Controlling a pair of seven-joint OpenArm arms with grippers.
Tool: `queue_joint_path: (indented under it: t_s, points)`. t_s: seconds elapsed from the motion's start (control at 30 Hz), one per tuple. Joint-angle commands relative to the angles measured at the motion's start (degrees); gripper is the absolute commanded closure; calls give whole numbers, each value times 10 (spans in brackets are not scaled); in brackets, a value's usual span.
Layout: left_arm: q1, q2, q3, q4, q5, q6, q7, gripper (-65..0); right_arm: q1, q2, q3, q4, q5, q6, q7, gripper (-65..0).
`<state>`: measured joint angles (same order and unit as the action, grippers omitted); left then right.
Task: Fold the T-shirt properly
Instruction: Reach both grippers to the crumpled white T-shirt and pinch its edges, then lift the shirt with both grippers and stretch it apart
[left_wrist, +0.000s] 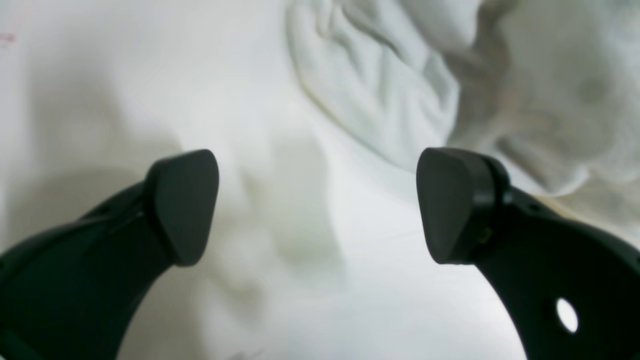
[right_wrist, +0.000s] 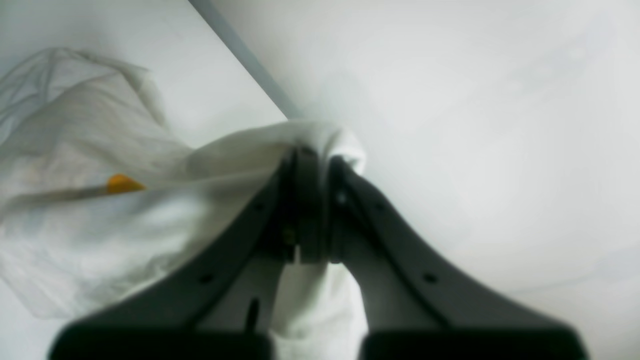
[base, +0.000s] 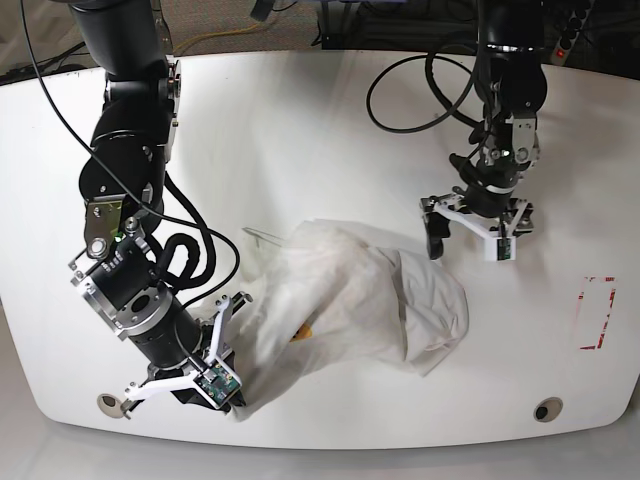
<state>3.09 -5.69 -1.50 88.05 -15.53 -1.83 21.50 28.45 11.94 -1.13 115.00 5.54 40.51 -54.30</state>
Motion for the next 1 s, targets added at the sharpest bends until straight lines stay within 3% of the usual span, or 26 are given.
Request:
queue_joint_path:
  t_s: [0.0,0.53,0.6,0.73,0.9,0.97]
  points:
    - [-30,8,16,-26,-6,-3,-28,-586,16,3,2,7,1,-5,12,0]
    - [-131,74,28,-215,-4,-2,-56,-572,13,4,6,7,0,-5,8,0]
    - [-142,76,42,-243,-3,-2,-69,-524,13,4,6,7,0,-5,7,0]
    - [-161,76,61,-284,-4,27,-77,-329,12,4,6,7,0,-5,7,0]
    - [-165,72,64,-299,-4,67,-77,-15,12,4,6,6,0,-5,7,0]
    - [-163,72,64,-290,-4,71,-73,0,13,4,6,6,0,-5,7,0]
